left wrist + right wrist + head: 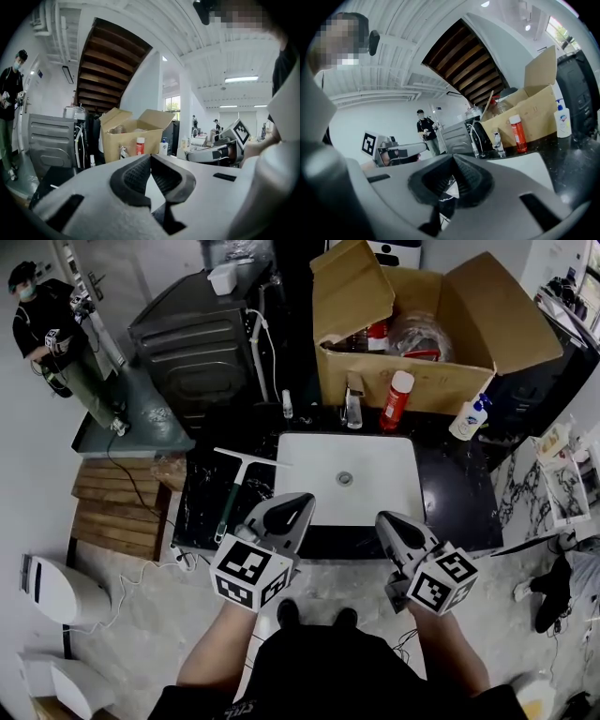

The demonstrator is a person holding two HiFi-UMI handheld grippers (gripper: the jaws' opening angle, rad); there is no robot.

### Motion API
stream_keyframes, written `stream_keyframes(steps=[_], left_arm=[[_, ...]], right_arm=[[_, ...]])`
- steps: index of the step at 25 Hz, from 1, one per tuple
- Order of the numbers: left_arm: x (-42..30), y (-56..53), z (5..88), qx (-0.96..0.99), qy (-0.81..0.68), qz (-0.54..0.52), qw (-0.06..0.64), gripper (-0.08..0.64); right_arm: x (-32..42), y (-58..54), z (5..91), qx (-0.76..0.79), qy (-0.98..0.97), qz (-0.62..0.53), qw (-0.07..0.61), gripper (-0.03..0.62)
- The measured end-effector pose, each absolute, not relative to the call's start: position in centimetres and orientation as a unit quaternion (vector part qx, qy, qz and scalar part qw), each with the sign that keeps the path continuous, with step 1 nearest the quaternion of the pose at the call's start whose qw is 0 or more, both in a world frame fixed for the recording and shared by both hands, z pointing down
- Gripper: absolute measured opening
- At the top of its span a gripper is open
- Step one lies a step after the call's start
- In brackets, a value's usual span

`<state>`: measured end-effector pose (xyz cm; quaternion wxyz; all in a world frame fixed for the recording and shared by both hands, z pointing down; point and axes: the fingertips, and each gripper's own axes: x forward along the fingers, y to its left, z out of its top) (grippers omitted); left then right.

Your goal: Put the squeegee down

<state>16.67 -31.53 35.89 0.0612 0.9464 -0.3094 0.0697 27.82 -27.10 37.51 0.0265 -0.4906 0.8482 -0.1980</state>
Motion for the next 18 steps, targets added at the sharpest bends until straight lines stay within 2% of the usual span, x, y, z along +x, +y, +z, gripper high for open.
stream_keyframes(steps=[4, 9, 14, 18], left_arm=[[16.3, -32.2, 35.3, 0.944, -0.315, 0.032, 0.095, 0.006], [14.2, -34.1, 34.5, 0.93, -0.357, 0.022, 0.086, 0.006], [13.0, -34.7, 33.7, 0.921, -0.385, 0.043, 0.035, 0.006], [12.5, -34.7, 33.7, 0.92, -0.389, 0.028, 0.041, 0.006]], right_arm=[[27.7, -27.3, 36.3, -0.488, 0.853, -0.18, 0.034, 0.005], [28.1, -27.8, 35.1, -0.493, 0.858, -0.14, 0.021, 0.005], [27.8, -28.1, 33.9, -0.505, 0.86, -0.075, -0.006, 0.003], [27.1, -28.3, 33.9, -0.502, 0.861, -0.075, -0.007, 0.003]])
